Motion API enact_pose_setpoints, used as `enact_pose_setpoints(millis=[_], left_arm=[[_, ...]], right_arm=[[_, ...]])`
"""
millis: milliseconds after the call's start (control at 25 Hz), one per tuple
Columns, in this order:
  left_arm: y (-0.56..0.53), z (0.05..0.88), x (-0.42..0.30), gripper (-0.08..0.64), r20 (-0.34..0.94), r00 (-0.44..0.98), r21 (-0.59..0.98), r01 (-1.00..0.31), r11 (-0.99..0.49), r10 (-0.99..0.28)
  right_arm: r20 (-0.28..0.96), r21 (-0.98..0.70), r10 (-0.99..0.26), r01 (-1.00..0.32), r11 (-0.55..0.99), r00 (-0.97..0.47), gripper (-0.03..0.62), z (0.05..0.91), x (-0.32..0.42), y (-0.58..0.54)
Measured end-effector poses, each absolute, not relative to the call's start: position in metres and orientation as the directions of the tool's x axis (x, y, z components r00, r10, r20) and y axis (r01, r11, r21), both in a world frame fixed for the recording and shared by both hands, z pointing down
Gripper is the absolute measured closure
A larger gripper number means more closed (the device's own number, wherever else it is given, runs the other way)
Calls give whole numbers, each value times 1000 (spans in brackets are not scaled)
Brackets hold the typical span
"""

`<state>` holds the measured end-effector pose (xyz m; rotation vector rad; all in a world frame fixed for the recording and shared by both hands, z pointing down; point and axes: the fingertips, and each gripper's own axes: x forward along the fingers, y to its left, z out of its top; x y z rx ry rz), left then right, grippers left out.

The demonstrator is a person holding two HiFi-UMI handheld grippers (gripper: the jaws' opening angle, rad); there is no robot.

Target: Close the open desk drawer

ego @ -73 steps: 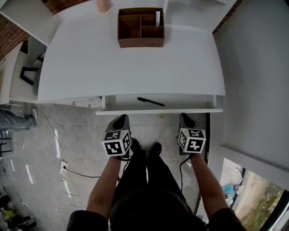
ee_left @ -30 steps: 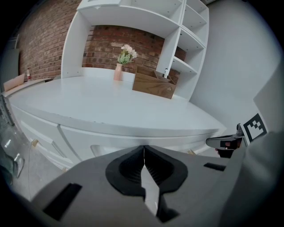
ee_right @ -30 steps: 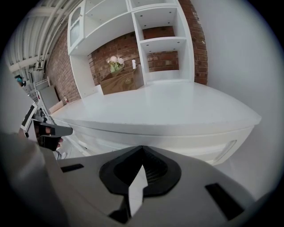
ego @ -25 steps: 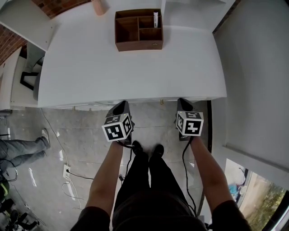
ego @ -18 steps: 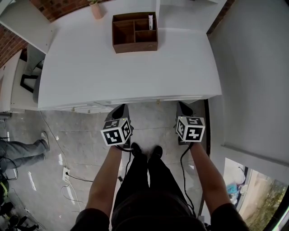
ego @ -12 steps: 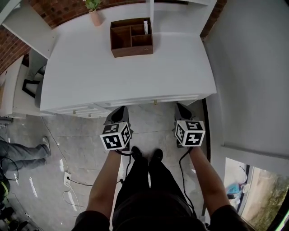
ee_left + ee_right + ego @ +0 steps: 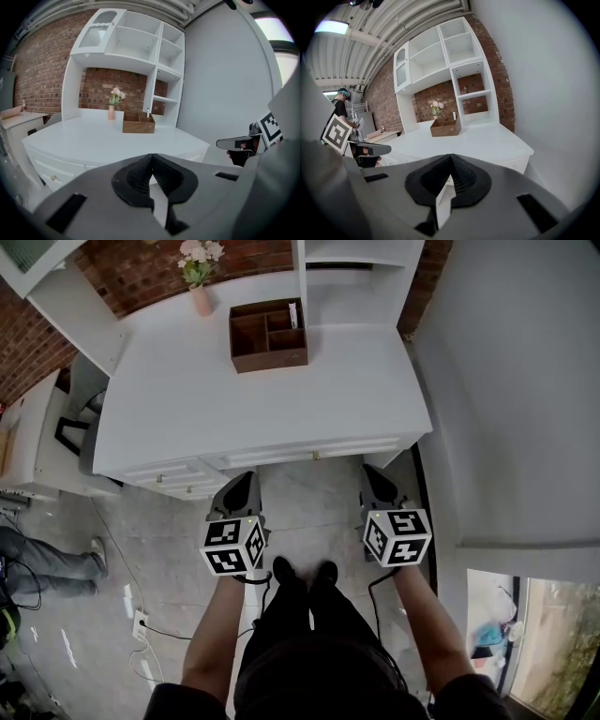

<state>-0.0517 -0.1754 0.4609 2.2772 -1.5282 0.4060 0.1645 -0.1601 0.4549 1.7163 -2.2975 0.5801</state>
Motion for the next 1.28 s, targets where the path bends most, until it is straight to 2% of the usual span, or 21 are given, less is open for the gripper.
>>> enact_pose_setpoints(millis=[400,1280], left_arm=[[-135,417,-55,549,352,364,92,-930,-355,-862],[-109,395,-53,549,311,338,88,-941,-327,-888]], right_arm=[[294,-172,-896,-941,292,-332,588,410,161,-119],[251,-153,-890,-923,353,-382,588,391,159,-101]])
